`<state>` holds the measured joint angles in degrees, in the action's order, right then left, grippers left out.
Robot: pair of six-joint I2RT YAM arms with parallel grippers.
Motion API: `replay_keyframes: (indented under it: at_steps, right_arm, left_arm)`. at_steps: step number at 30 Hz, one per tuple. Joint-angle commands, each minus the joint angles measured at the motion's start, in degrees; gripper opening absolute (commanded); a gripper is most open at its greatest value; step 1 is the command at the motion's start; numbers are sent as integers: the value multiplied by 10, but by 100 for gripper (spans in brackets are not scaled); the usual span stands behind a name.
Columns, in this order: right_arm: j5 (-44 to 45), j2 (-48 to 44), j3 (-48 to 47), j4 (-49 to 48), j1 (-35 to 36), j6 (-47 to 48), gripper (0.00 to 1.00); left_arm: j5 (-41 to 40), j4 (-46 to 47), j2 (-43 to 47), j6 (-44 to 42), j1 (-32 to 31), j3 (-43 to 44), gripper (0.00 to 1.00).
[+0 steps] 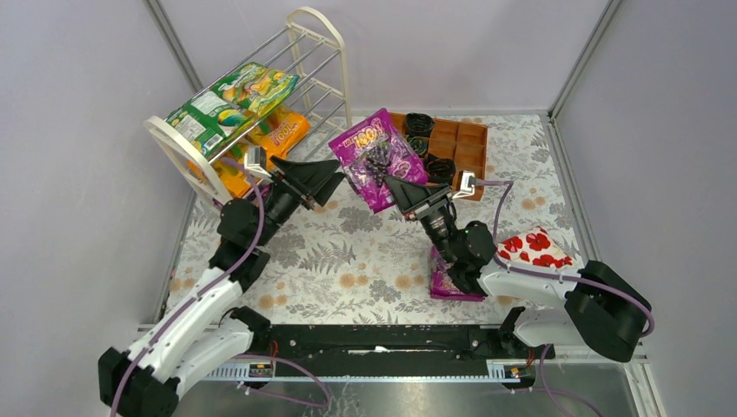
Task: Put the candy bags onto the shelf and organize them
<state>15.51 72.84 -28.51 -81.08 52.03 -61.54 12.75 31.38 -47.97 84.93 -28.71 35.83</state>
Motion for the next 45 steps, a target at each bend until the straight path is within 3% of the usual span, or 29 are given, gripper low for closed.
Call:
replay_keyframes:
  at_steps: [1,5,9,15,26,40,45]
  right_arm:
    - [34,-49,-1,-18,-2,-44,14]
    - [9,-46,-2,68,-24,-90,8]
    - [-27,-17,-4,116,-40,-114,5]
    - [-77,71,-79,217,-51,-119,5]
    - [-152,344,-341,238,-54,-103,4]
    - [-208,611,-712,312,-67,-78,4]
    - [-213,680,-802,323,-67,-85,4]
  left_arm:
    - [-66,-246,60,-190,-1,77,86]
    - [-167,-471,103,-334,-2,141,97]
    - [-213,-567,149,-437,-2,193,99]
    - [-187,-595,177,-544,-2,276,99]
    - [-167,-618,192,-617,-2,318,99]
    - [-174,-638,222,-634,-24,303,99]
    - [-172,-634,229,-628,-28,287,99]
